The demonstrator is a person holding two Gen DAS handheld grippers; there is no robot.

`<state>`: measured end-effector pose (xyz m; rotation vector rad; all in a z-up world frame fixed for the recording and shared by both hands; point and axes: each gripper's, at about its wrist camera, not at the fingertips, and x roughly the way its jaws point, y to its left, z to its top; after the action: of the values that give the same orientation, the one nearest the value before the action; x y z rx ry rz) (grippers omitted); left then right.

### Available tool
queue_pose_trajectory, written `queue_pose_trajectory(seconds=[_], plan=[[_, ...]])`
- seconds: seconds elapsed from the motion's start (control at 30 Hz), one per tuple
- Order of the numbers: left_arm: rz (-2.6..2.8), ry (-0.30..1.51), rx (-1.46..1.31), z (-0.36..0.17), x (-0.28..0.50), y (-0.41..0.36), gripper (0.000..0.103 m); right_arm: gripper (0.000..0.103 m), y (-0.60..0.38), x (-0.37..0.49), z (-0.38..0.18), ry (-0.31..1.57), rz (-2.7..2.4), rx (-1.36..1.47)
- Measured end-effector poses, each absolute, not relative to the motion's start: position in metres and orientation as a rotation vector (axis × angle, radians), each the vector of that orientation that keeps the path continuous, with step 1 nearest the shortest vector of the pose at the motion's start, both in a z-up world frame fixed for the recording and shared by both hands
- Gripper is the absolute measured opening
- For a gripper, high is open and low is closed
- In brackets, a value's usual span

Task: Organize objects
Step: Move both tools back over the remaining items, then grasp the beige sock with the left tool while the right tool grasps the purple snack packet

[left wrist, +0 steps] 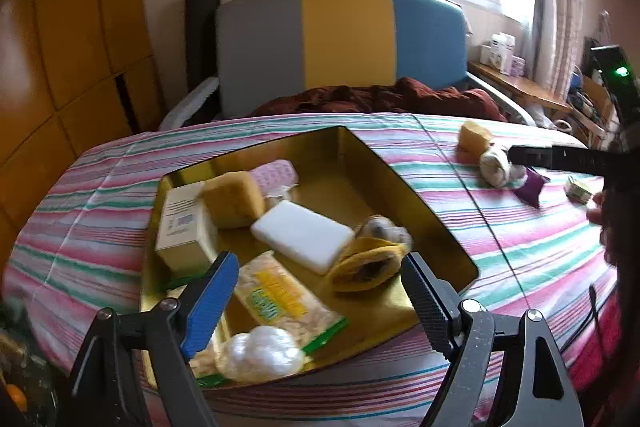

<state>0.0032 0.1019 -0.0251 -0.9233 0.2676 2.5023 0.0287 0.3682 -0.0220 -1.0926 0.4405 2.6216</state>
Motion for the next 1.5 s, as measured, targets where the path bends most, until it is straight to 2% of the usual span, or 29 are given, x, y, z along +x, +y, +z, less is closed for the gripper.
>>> queue_pose_trajectory(seconds=[0.33, 0.43, 0.57, 0.77, 1.5], plan=[[2.413, 0.306, -0.917, -0.024, 0.001, 0.136, 0.084, 0.093, 0.488, 0.056, -0.026, 0.544, 2.337, -0.970], [2.387, 0.318, -0.912, -0.022, -0.001, 0.149, 0.084, 0.093, 0.516, 0.070, -0.037, 0.638, 2.258, -0.928], [2.340, 0.325, -0.921, -0.019, -0.006, 0.172, 0.084, 0.093, 0.549, 0.093, -0.052, 0.882, 2.150, -0.872], [2.264, 0.343, -0.909, -0.014, -0.012, 0.216, 0.084, 0.093, 0.568, 0.115, -0.060, 1.027, 2.071, -0.815], [2.059, 0.341, -1.009, -0.043, -0.085, 0.375, 0.082, 0.093, 0.552, 0.085, -0.076, 1.025, 2.160, -1.039]])
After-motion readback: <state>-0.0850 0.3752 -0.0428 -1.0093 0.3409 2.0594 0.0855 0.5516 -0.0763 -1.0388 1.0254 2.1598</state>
